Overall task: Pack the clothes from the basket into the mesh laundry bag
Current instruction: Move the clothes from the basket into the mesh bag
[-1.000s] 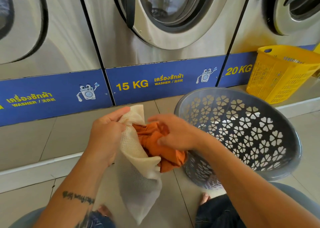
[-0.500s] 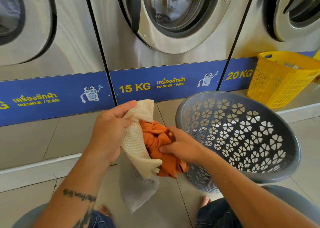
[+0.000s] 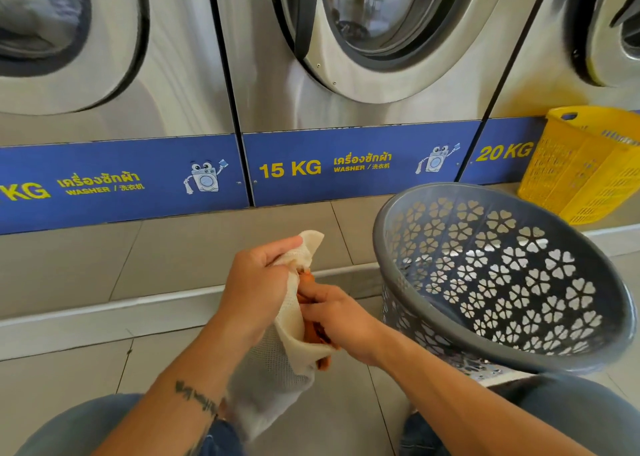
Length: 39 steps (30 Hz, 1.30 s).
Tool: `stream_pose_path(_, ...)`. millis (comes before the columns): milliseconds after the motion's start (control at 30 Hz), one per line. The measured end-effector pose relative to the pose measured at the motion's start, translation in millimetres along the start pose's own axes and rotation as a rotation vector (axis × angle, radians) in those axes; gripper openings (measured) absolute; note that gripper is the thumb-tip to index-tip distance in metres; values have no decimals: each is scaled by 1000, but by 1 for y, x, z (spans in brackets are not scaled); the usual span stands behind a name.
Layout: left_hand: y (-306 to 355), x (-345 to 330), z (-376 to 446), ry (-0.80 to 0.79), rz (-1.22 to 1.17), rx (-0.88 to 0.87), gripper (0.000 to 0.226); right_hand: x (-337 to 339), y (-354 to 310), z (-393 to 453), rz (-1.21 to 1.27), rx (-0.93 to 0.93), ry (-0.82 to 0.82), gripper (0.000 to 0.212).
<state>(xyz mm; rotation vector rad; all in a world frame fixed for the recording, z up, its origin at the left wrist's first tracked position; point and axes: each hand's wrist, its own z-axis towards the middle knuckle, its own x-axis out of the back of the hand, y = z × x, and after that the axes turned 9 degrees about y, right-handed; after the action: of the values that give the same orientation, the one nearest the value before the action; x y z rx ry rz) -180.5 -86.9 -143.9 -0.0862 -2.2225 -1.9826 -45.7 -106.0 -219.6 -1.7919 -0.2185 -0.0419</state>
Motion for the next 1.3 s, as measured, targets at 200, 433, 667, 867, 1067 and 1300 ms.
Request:
stream_pose_path(200,-17,3,-2,-64,-121,133,59,1,22,13,-417,-15,46,48)
stream_pose_path(433,-48,18,7,15,14,176,52,9,26,6,-614,-86,-10,68)
stream_pose_path(667,-86,31,-2,32,392,101,38,-10,54,-15,-649,-173,-119,85)
stream_pose_path(867,-98,39,-7,-23,651,-69,46,-28,64,-23,-758,-332,-165,89)
stream_pose_path(1067,-102,41,-4,-220,870,-84,74,-42,60,-11,-508,-132,106,58)
stream_pose_path(1300,-98,50,12,-208,691,36,70,-54,73,-6,-387,103,56,54)
